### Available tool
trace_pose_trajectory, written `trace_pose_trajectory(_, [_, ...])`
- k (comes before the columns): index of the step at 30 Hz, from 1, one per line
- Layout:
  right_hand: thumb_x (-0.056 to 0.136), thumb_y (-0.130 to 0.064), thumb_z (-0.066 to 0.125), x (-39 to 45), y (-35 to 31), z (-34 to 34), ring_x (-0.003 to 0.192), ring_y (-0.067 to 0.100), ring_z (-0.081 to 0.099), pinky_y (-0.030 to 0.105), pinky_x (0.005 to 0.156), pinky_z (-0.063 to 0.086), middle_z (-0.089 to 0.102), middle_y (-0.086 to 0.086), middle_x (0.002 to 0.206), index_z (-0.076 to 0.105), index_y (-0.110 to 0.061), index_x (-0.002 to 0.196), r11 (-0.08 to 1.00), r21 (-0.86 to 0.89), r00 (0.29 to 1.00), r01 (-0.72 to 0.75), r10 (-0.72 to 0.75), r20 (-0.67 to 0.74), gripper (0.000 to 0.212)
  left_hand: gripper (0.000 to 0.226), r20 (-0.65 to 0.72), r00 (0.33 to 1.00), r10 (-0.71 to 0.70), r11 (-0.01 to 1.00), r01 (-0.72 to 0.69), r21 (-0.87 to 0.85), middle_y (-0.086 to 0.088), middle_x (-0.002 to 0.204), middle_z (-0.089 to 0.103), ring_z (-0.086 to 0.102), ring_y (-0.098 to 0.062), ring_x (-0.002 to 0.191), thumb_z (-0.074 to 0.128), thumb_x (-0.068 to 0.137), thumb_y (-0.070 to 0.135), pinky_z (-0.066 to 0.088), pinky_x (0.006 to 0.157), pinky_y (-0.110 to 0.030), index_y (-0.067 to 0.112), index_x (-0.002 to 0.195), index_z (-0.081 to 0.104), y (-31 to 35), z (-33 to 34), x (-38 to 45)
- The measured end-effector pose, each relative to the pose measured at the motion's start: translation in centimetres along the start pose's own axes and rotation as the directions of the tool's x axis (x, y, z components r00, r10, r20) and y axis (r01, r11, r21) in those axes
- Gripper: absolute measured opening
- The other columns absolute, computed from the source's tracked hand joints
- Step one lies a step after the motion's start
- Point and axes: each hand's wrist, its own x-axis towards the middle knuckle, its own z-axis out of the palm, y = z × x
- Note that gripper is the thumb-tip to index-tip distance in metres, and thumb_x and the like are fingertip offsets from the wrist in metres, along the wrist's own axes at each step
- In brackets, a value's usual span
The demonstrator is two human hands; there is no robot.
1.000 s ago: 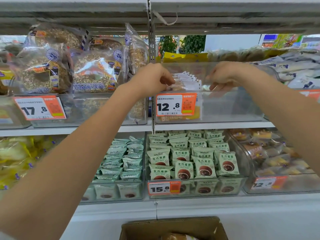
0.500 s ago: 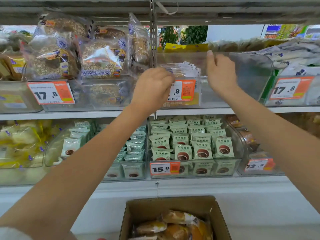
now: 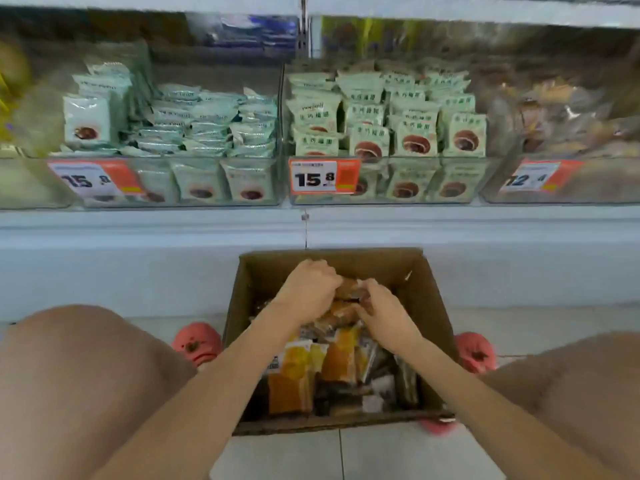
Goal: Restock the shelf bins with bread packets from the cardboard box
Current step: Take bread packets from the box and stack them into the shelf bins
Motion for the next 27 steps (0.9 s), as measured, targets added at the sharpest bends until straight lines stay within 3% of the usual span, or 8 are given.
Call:
trace_pose_trajectory(2, [0.096, -0.022, 0.050, -0.3, 2.2, 3.3, 0.123, 0.025, 0.049, 0.036, 0.097, 0.048, 0.035, 0.009, 0.148, 0.019, -0.016, 0.149, 0.985, -0.140, 0.976, -0.099, 0.124, 0.177, 0.061, 0.024, 0.135, 0.987, -0.082, 0.995, 0.089, -0.044, -0.004, 0.110, 0.061, 0.051, -0.024, 0.108, 0.044, 0.091, 0.010, 0.037, 0.088, -0.036, 0.015, 0.104, 0.063, 0.3, 4.3, -1.6])
trace_pose_trajectory(4, [0.094, -0.015, 0.053, -0.5, 2.7, 5.7, 0.114, 0.025, 0.054, 0.037, 0.088, 0.052, 0.039, 0.010, 0.144, 0.023, -0.018, 0.147, 0.969, -0.210, 0.943, -0.133, 0.189, 0.275, 0.061, 0.024, 0.261, 0.952, -0.158, 0.975, 0.192, -0.109, -0.004, 0.116, 0.059, 0.051, -0.024, 0.112, 0.045, 0.092, 0.012, 0.040, 0.093, -0.038, 0.016, 0.109, 0.062, 0.0, 7.6, -2.9])
trace_pose_trajectory(8, [0.089, -0.025, 0.063, -1.0, 1.2, 9.0, 0.096, 0.020, 0.057, 0.031, 0.074, 0.053, 0.056, 0.008, 0.113, 0.050, -0.014, 0.120, 0.929, 0.141, 0.852, -0.343, 0.244, 0.463, 0.035, 0.023, 0.471, 0.820, -0.325, 0.826, 0.489, -0.281, -0.005, 0.105, 0.065, 0.061, -0.023, 0.094, 0.043, 0.096, 0.022, 0.051, 0.075, -0.035, 0.017, 0.109, 0.062, -2.0, 10.4, -5.0])
trace_pose_trajectory(12, [0.083, -0.028, 0.071, -1.0, -0.1, 11.3, 0.108, 0.021, 0.054, 0.027, 0.081, 0.045, 0.057, 0.005, 0.121, 0.047, -0.010, 0.129, 0.953, 0.158, 0.827, -0.258, 0.134, 0.546, 0.055, 0.025, 0.578, 0.778, -0.247, 0.646, 0.577, -0.499, -0.003, 0.099, 0.064, 0.058, -0.019, 0.092, 0.052, 0.096, 0.035, 0.045, 0.073, -0.031, 0.016, 0.104, 0.065, -3.5, 10.7, -5.8])
trace_pose_trajectory(18, [0.087, -0.029, 0.067, 0.1, -2.1, 11.7, 0.078, 0.010, 0.054, 0.012, 0.054, 0.041, 0.060, 0.002, 0.101, 0.058, -0.015, 0.107, 0.941, 0.292, 0.933, -0.173, 0.062, 0.354, 0.027, 0.038, 0.630, 0.758, -0.172, 0.673, 0.557, -0.487, -0.001, 0.112, 0.060, 0.055, -0.015, 0.098, 0.072, 0.082, 0.030, 0.046, 0.079, -0.026, 0.016, 0.116, 0.061, -4.2, 10.7, -7.7])
trace_pose_trajectory(22, [0.090, -0.019, 0.061, -0.2, -2.6, 11.3, 0.077, 0.013, 0.053, 0.014, 0.058, 0.040, 0.060, 0.004, 0.087, 0.063, -0.007, 0.089, 0.954, 0.295, 0.949, -0.053, -0.045, 0.313, 0.012, 0.025, 0.566, 0.789, -0.238, 0.600, 0.578, -0.553, -0.001, 0.102, 0.063, 0.057, -0.015, 0.092, 0.071, 0.083, 0.027, 0.047, 0.074, -0.026, 0.015, 0.104, 0.066, -3.8, 10.3, -8.3])
trace_pose_trajectory(24, [0.092, -0.017, 0.057, -0.3, -2.7, 9.9, 0.074, 0.012, 0.052, 0.022, 0.061, 0.043, 0.058, 0.004, 0.082, 0.060, -0.009, 0.082, 0.947, 0.317, 0.970, -0.042, -0.038, 0.241, 0.013, 0.035, 0.500, 0.810, -0.307, 0.500, 0.585, -0.639, 0.002, 0.109, 0.062, 0.056, -0.013, 0.099, 0.072, 0.082, 0.030, 0.049, 0.080, -0.026, 0.016, 0.113, 0.062, -4.0, 9.6, -8.4])
trace_pose_trajectory(27, [0.096, -0.019, 0.053, -1.0, -2.3, 6.3, 0.082, 0.016, 0.062, 0.030, 0.067, 0.058, 0.061, 0.004, 0.089, 0.054, -0.009, 0.083, 0.818, 0.550, 0.986, -0.167, 0.143, 0.087, 0.016, 0.082, 0.469, 0.771, -0.431, 0.139, 0.571, -0.809, 0.001, 0.140, 0.042, 0.047, -0.016, 0.121, 0.074, 0.080, 0.031, 0.049, 0.083, -0.024, 0.022, 0.146, 0.027, -4.0, 6.8, -8.0])
